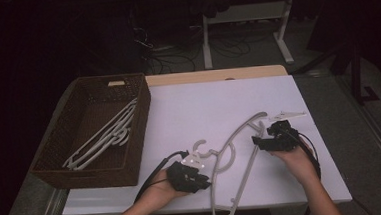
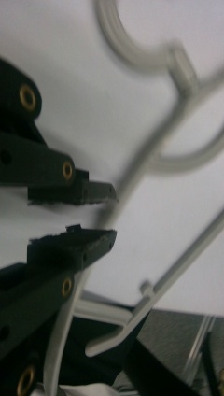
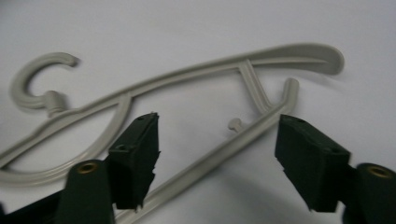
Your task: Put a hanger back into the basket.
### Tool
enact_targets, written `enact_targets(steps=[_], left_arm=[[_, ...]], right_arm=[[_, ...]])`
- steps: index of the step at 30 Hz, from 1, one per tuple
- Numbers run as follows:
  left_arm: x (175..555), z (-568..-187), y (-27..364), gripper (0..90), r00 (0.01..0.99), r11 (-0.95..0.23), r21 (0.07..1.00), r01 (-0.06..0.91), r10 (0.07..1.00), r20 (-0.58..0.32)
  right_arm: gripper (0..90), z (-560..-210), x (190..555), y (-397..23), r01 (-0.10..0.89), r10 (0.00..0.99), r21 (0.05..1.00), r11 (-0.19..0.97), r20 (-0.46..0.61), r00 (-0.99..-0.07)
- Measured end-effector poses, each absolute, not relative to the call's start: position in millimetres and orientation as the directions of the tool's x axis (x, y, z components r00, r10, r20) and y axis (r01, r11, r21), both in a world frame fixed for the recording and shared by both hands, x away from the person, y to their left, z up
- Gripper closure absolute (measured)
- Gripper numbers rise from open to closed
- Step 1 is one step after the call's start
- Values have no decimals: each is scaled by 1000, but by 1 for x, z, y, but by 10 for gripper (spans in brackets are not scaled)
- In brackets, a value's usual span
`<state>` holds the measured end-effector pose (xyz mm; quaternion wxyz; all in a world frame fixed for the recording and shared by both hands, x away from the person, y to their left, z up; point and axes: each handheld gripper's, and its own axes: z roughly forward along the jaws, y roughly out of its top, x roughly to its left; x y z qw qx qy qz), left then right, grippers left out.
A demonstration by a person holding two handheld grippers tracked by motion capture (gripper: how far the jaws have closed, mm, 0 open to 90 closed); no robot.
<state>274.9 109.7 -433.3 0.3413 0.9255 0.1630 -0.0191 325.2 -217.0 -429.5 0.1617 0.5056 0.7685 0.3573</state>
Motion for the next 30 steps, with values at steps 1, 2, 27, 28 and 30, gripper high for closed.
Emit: enact_targets(steps=[1, 2, 27, 28, 30], left_arm=[[278, -432, 118, 697, 939, -698, 634, 332, 311, -150], [280, -431, 123, 661, 934, -688, 640, 342, 325, -149], [302, -436, 156, 351, 876, -579, 693, 429, 454, -163], [302, -436, 156, 351, 876, -578, 694, 430, 454, -164], [302, -435, 157, 351, 876, -578, 695, 429, 453, -164]], right_arm=[[361, -431, 326, -217, 670, 897, 707, 228, 116, -427], [374, -432, 328, -216, 690, 905, 692, 212, 127, -406], [653, -449, 355, -192, 783, 951, 571, 248, 13, -310], [652, -449, 356, -192, 782, 951, 572, 247, 12, -309], [594, -450, 356, -191, 779, 954, 578, 244, 0, -299]])
